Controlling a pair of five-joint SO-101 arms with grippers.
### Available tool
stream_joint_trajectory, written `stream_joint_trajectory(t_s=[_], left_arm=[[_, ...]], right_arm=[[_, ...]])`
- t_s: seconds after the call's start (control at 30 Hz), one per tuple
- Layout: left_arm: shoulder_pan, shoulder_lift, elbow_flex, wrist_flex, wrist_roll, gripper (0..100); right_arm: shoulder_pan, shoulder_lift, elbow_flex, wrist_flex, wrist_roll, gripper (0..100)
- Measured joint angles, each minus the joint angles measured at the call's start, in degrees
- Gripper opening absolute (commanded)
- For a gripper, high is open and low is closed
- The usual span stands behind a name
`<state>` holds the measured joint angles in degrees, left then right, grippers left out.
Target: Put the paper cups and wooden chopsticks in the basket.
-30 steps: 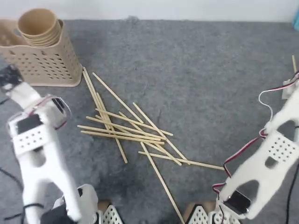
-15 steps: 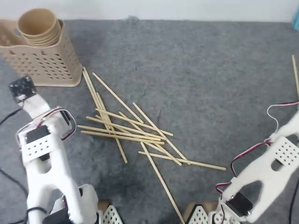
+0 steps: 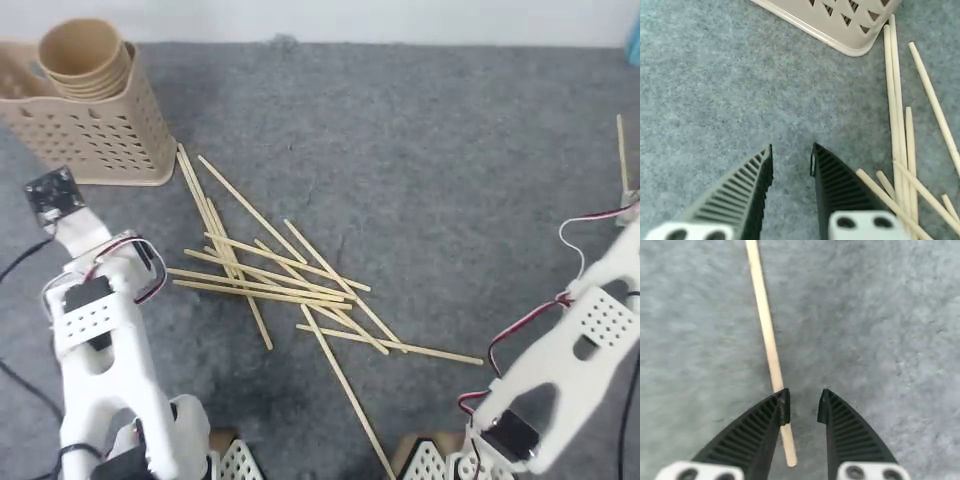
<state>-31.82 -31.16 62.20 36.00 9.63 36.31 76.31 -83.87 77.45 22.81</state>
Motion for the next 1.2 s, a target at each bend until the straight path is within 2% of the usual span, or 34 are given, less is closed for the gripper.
stream_joint_trajectory(t_s=[0.23,0.57,0.67,0.73,0.87,1.1,1.2], left_arm=[[0.0,0.0,0.0,0.0,0.0,12],[0.0,0.0,0.0,0.0,0.0,12],[0.0,0.0,0.0,0.0,0.0,12],[0.0,0.0,0.0,0.0,0.0,12],[0.0,0.0,0.0,0.0,0.0,12],[0.0,0.0,0.0,0.0,0.0,12],[0.0,0.0,0.0,0.0,0.0,12]], right_arm=[[-2.5,0.1,-3.3,2.9,-0.9,11.0],[-2.5,6.7,-4.5,-2.6,-1.0,10.2],[-2.5,7.9,-5.7,-2.7,-1.0,0.0],[-2.4,8.3,-6.3,-2.5,-1.0,2.3],[-2.5,7.9,-7.6,3.1,-1.1,0.8],[-7.7,5.0,-10.9,22.1,-0.8,0.8],[-10.4,2.6,-9.1,23.1,-2.3,0.8]])
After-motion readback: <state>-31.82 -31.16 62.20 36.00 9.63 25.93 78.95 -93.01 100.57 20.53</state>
